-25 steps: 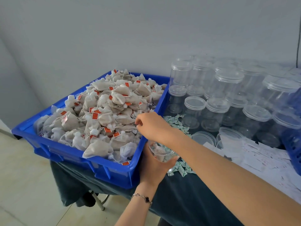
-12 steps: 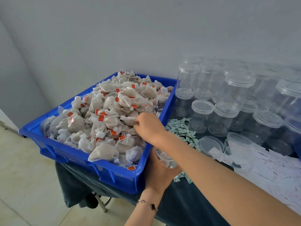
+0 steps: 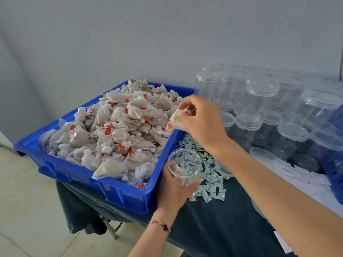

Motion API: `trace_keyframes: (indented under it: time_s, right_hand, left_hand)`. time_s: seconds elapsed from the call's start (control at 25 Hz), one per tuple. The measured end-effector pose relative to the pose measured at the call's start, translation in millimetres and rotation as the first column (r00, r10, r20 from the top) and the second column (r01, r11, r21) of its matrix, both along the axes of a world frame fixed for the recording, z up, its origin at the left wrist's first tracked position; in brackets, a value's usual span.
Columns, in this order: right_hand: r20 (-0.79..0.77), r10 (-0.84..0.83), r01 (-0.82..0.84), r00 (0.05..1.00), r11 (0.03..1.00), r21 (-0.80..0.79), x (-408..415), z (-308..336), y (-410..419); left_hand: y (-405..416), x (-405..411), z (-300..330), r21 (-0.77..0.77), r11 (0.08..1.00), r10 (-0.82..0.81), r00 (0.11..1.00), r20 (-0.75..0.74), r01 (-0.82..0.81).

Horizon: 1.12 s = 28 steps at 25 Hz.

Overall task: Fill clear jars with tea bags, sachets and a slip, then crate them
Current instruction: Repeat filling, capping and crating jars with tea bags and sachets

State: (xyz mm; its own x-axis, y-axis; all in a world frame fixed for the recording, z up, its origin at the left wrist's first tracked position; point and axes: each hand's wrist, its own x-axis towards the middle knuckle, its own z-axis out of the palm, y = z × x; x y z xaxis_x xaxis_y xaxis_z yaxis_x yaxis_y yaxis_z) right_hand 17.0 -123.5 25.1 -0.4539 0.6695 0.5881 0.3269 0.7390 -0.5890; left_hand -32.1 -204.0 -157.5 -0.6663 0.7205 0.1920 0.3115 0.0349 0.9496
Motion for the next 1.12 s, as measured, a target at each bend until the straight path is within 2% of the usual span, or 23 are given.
trace_keyframes:
  time_s: [0.04, 0.12, 0.2, 0.24, 0.4, 0.56, 0.72, 0.8, 0.88, 1.0, 1.12]
  right_hand:
    - [0.047, 0.009, -0.009, 0.999, 1.000, -0.003, 7.2, 0.6, 1.4]
    - [0.264, 0.099, -0.080, 0.959, 0.993, -0.083, 17.2, -3.9, 4.0]
    - [0.471, 0.249, -0.159, 0.846, 0.962, -0.224, 21.2, -13.0, 2.4]
    - [0.502, 0.284, -0.174, 0.817, 0.951, -0.255, 19.8, -19.1, 1.8]
    - [0.463, 0.266, -0.189, 0.845, 0.960, -0.207, -12.4, -32.6, -0.3]
    - [0.607, 0.302, -0.236, 0.735, 0.953, -0.188, -60.6, -50.5, -2.9]
    - [0.683, 0.187, -0.259, 0.706, 0.966, 0.002, -84.4, -67.0, -5.3]
    - [0.655, 0.136, -0.235, 0.744, 0.970, 0.066, -83.8, -70.1, -5.0]
    - [0.570, 0.154, -0.199, 0.807, 0.980, 0.016, -77.5, -68.1, -3.7]
    - [0.282, 0.172, -0.138, 0.944, 0.981, -0.138, -61.9, -51.9, -5.5]
    - [0.090, 0.159, -0.142, 0.983, 0.975, -0.171, -44.6, -25.5, -11.9]
  left_hand:
    - [-0.1, 0.3, -0.8, 0.008, 1.000, -0.001, 1.000, -0.009, 0.001]
    - [-1.1, 0.5, 0.4, 0.024, 1.000, -0.003, 1.000, -0.030, 0.003]
    - [0.2, -0.3, -0.2, 0.029, 1.000, 0.001, 0.999, -0.054, 0.001]
    - [0.9, -0.6, -0.1, 0.023, 1.000, 0.006, 0.999, -0.054, -0.005]
    - [1.1, -0.3, -0.1, -0.019, 1.000, 0.004, 1.000, -0.004, -0.004]
    - [3.7, -3.7, 2.7, 0.021, 0.999, -0.039, 0.999, -0.030, 0.039]
    - [1.9, -1.8, 6.2, -0.016, 1.000, 0.009, 0.998, -0.060, -0.010]
    - [2.1, -2.2, 6.0, -0.008, 1.000, 0.011, 0.998, -0.061, -0.011]
    - [5.0, -4.5, 5.9, 0.025, 0.999, -0.028, 0.999, -0.033, 0.029]
    - [7.7, -6.5, 0.5, 0.075, 0.995, -0.065, 0.998, -0.026, 0.067]
    - [2.8, -3.0, -3.2, 0.059, 0.998, -0.023, 1.000, -0.009, 0.023]
